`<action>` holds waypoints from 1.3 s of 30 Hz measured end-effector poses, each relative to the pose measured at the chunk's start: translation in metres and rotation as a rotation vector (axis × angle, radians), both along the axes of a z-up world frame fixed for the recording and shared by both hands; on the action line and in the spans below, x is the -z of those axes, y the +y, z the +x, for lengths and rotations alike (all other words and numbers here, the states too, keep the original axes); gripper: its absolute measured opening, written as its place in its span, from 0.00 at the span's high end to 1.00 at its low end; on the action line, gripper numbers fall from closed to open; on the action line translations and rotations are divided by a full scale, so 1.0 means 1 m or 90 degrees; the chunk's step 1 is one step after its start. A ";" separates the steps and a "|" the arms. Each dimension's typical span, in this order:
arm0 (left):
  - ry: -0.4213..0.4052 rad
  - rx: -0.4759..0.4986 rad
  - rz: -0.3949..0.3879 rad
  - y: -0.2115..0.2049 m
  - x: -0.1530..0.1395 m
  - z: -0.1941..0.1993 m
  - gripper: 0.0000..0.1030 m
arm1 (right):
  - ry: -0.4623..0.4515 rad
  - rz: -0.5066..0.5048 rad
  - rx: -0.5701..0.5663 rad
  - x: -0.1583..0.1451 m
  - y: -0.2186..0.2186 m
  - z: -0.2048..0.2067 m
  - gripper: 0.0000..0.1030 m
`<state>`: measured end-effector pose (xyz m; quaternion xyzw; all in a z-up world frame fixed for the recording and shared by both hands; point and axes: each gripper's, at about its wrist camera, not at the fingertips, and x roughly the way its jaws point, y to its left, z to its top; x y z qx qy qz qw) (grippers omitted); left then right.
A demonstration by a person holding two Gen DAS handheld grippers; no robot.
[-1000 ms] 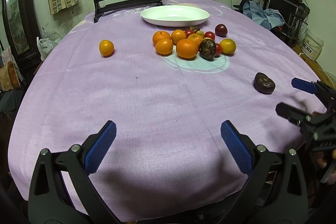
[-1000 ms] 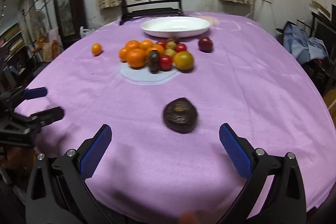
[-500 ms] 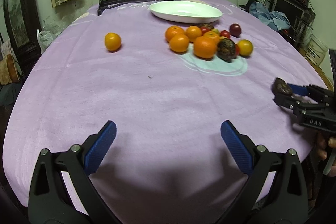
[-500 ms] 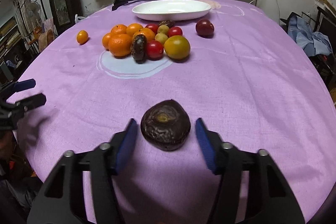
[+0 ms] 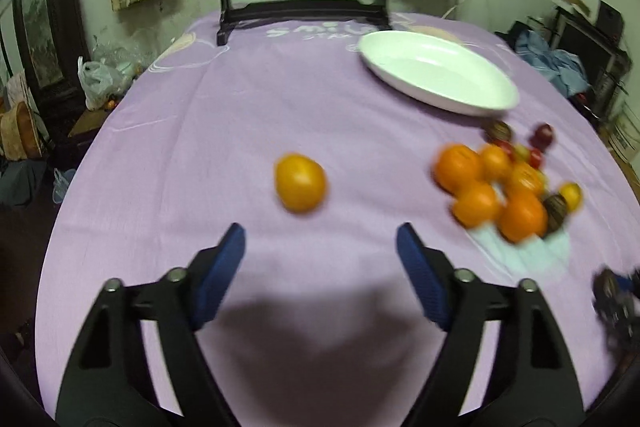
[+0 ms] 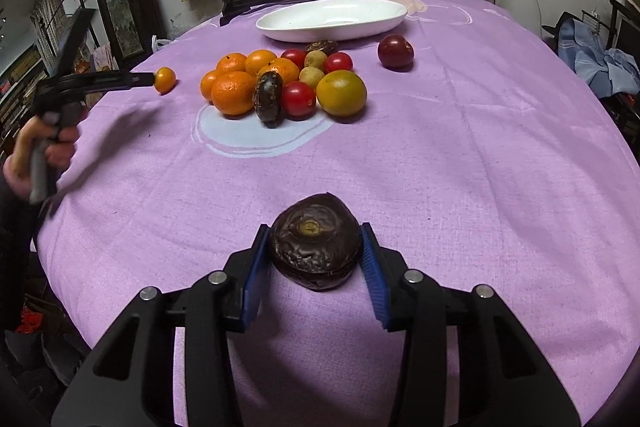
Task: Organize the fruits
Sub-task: 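Grasp the brown passion fruit with the right tool while the left tool grasps a small orange, then place the small orange on the white plate with the left tool while the right tool places the passion fruit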
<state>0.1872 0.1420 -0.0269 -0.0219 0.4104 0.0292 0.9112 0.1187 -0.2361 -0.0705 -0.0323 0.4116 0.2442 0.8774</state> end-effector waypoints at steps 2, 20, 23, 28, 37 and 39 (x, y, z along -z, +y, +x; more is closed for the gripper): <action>0.020 -0.014 0.023 0.005 0.007 0.023 0.33 | 0.001 0.003 -0.001 0.000 -0.001 0.000 0.56; 0.055 0.003 0.032 0.003 0.028 0.061 0.63 | -0.007 0.054 -0.053 -0.029 0.005 0.034 0.57; 0.019 0.010 0.003 -0.006 0.008 0.071 0.63 | -0.058 0.071 -0.041 -0.053 0.014 0.074 0.57; -0.042 0.049 -0.044 -0.052 -0.026 0.111 0.63 | -0.082 0.074 0.012 -0.073 0.052 0.187 0.57; -0.009 0.077 -0.030 -0.116 -0.014 0.195 0.63 | 0.016 0.032 0.035 -0.039 0.087 0.281 0.57; 0.008 0.081 -0.023 -0.118 -0.008 0.204 0.63 | 0.033 0.026 0.034 -0.034 0.089 0.290 0.57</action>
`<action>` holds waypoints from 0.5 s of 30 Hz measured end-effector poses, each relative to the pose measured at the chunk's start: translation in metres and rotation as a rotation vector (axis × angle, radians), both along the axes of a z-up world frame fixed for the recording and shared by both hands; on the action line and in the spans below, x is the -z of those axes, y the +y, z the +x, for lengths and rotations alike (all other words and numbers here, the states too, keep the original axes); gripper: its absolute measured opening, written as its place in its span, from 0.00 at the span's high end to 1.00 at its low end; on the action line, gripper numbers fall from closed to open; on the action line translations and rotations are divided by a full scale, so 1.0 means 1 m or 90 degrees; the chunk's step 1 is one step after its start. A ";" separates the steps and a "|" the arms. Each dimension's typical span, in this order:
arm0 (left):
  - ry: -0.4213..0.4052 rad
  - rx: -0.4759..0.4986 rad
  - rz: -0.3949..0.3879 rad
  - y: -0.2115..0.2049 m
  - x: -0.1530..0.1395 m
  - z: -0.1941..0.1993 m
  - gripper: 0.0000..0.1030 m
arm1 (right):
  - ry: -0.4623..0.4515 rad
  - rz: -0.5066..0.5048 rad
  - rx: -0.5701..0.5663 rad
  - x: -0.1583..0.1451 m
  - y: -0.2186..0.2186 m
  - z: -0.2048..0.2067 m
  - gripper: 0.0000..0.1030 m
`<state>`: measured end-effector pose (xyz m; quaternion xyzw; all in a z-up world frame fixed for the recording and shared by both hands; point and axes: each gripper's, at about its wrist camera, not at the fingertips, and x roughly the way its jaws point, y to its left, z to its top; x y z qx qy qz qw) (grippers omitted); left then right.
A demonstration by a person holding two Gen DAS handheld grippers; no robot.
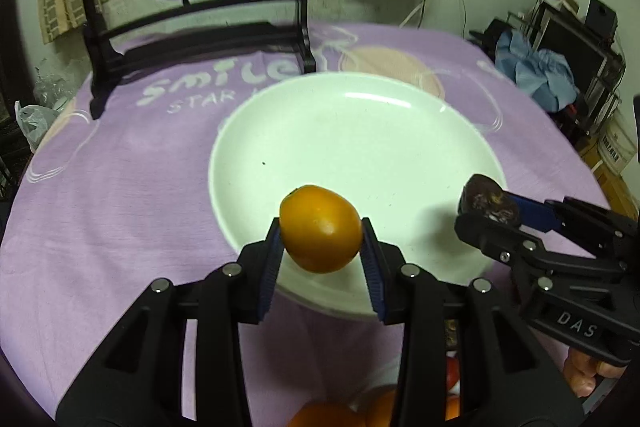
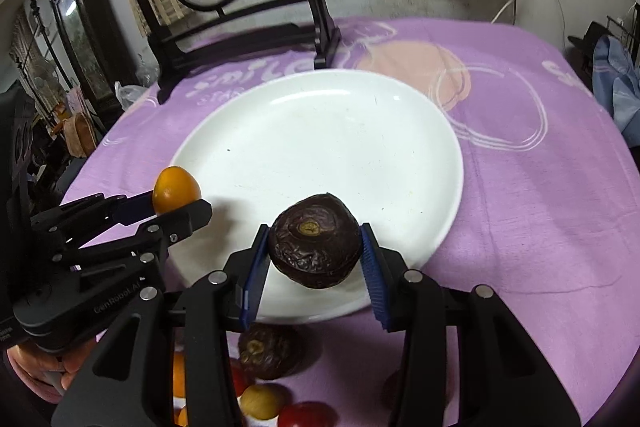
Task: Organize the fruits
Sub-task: 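Place the small orange on the white plate with the left tool while the right tool places the passion fruit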
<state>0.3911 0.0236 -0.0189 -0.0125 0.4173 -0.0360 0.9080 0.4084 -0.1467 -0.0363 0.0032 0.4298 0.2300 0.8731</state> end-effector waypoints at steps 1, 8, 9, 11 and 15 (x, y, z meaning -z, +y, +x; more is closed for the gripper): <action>0.010 -0.002 0.003 0.000 0.004 0.005 0.63 | 0.003 -0.002 -0.001 0.000 0.000 0.000 0.56; 0.036 -0.011 -0.005 0.007 0.019 0.013 0.62 | 0.008 -0.024 -0.012 0.002 0.003 0.001 0.52; 0.036 -0.014 -0.003 0.008 0.019 0.013 0.53 | 0.005 -0.014 -0.015 -0.003 -0.001 -0.002 0.52; 0.015 -0.022 0.000 0.010 0.010 0.003 0.41 | -0.010 0.008 -0.014 -0.013 -0.011 -0.009 0.52; -0.032 -0.043 -0.016 0.028 -0.021 -0.029 0.21 | -0.034 0.031 0.011 -0.027 -0.046 -0.032 0.46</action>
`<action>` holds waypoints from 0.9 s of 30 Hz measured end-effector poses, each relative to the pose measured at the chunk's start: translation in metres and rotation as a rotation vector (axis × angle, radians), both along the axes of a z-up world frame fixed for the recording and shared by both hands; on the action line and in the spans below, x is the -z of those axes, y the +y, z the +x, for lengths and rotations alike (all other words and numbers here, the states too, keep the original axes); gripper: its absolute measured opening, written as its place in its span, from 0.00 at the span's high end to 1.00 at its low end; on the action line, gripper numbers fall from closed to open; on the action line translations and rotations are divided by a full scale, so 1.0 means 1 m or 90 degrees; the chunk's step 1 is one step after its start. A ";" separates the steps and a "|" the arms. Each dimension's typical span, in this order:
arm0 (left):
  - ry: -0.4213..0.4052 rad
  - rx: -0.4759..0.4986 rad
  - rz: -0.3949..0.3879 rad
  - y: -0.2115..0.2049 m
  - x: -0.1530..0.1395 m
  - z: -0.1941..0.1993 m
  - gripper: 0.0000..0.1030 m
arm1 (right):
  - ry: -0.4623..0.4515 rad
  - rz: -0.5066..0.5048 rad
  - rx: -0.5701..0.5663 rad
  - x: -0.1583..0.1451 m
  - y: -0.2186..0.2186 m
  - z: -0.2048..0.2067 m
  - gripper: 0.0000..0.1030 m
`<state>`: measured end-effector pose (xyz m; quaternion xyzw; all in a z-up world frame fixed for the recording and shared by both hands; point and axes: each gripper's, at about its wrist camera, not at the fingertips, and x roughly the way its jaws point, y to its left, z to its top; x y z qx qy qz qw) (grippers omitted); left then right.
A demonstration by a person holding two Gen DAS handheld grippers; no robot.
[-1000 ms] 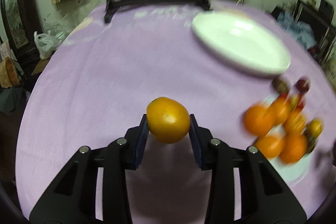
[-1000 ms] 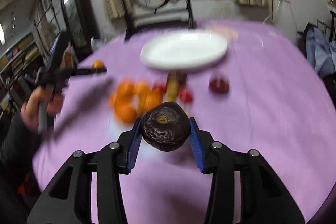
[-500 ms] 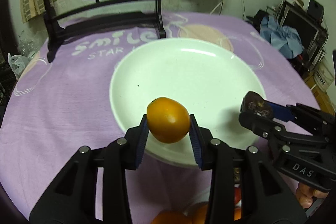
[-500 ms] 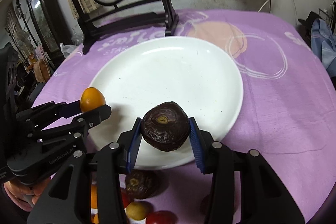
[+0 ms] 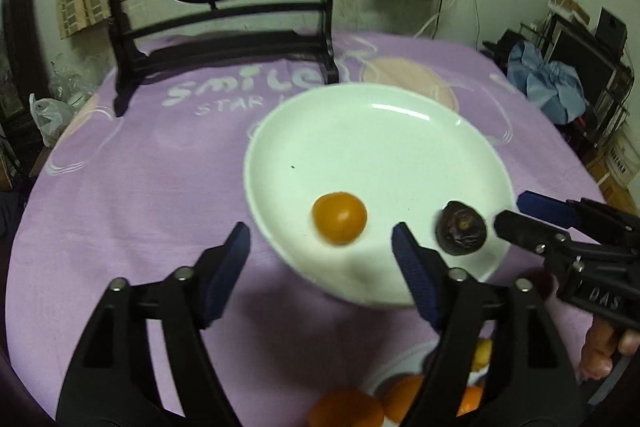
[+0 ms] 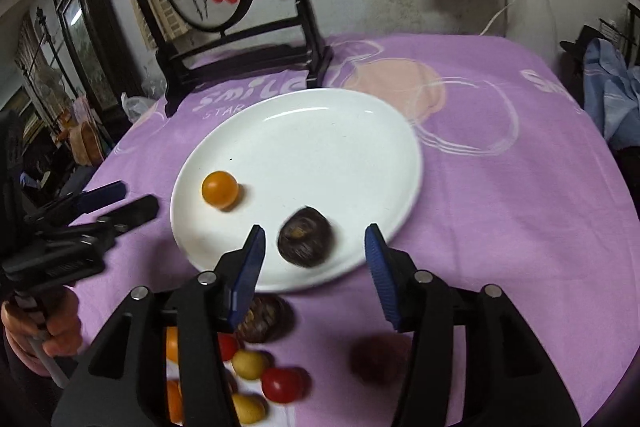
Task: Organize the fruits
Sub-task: 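Place the small orange on the white plate with the left tool while the right tool places the passion fruit, then grasp the dark red plum with the right tool while the left tool grasps a tangerine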
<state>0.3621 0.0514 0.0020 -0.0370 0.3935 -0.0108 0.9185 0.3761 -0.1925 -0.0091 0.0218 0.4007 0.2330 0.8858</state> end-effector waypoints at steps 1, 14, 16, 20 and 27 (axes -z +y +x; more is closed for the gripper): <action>-0.007 -0.002 -0.015 0.005 -0.005 -0.009 0.19 | -0.001 0.004 0.004 0.000 -0.008 -0.005 0.45; -0.016 -0.004 -0.017 0.042 0.025 -0.114 0.09 | 0.011 -0.054 0.004 0.038 -0.034 -0.040 0.45; -0.012 0.012 -0.015 0.039 0.029 -0.119 0.09 | 0.011 -0.066 0.006 0.040 -0.033 -0.039 0.45; -0.011 0.047 -0.020 0.028 0.029 -0.121 0.09 | 0.027 -0.068 0.006 0.046 -0.034 -0.035 0.45; 0.005 0.076 -0.019 0.021 0.033 -0.121 0.09 | 0.047 -0.075 -0.012 0.055 -0.029 -0.033 0.61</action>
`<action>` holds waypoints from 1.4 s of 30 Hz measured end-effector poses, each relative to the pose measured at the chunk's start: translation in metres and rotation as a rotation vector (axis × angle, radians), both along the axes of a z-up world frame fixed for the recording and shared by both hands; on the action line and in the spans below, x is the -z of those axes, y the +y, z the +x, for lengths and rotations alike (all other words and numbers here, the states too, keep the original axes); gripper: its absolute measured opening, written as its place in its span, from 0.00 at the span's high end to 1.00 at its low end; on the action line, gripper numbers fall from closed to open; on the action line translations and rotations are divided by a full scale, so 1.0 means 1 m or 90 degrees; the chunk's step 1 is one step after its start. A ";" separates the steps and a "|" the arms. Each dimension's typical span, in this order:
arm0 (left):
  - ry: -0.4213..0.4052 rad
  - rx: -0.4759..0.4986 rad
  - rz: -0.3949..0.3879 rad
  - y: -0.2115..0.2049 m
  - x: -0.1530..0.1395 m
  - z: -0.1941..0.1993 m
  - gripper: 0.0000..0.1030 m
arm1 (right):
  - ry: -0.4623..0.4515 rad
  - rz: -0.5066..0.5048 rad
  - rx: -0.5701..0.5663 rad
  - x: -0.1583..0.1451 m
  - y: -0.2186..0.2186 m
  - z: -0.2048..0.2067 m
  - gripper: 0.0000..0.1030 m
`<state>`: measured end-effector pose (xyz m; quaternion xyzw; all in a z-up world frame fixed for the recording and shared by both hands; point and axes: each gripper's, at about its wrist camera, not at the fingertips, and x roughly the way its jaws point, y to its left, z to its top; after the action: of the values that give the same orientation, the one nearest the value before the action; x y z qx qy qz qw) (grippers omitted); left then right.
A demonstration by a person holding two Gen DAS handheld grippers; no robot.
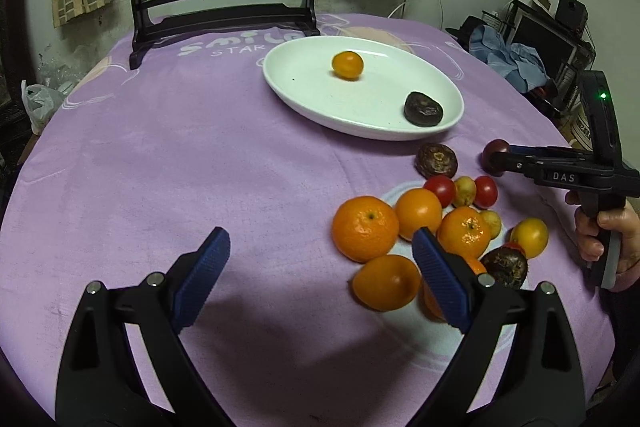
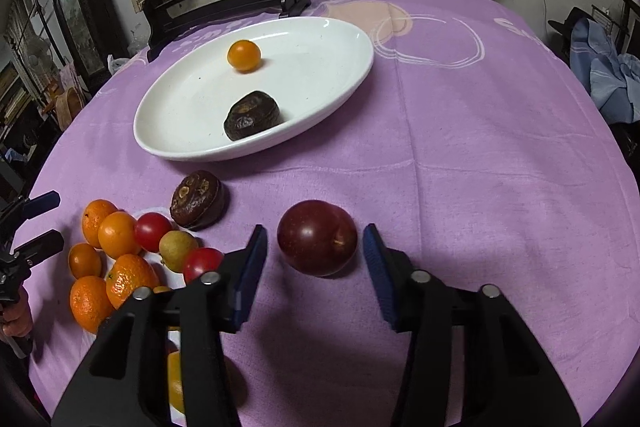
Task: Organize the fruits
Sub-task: 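Grasp the dark red plum with the right tool while the left tool grasps a tangerine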
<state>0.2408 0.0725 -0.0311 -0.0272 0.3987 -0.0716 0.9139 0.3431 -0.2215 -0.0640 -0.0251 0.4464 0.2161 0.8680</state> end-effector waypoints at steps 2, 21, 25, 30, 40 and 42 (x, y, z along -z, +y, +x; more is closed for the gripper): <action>0.010 0.009 0.000 -0.001 0.002 0.001 0.09 | -0.003 -0.004 0.000 0.001 0.000 0.000 0.61; 0.067 0.151 0.002 -0.023 0.015 -0.010 0.46 | -0.002 0.026 0.007 -0.008 -0.004 -0.004 0.61; 0.072 0.156 0.017 -0.029 0.021 -0.007 0.58 | -0.002 0.025 0.006 -0.008 -0.004 -0.004 0.62; 0.068 0.159 0.022 -0.032 0.024 -0.006 0.59 | -0.009 0.022 0.004 -0.010 -0.002 -0.006 0.61; 0.066 0.152 0.036 -0.033 0.025 -0.007 0.61 | -0.026 0.022 0.001 -0.013 0.003 -0.012 0.61; 0.056 0.148 0.033 -0.031 0.021 -0.007 0.61 | -0.035 0.024 -0.001 -0.016 0.004 -0.014 0.61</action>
<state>0.2337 0.0417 -0.0522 0.0395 0.4408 -0.1655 0.8813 0.3289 -0.2177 -0.0482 -0.0153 0.4181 0.2246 0.8801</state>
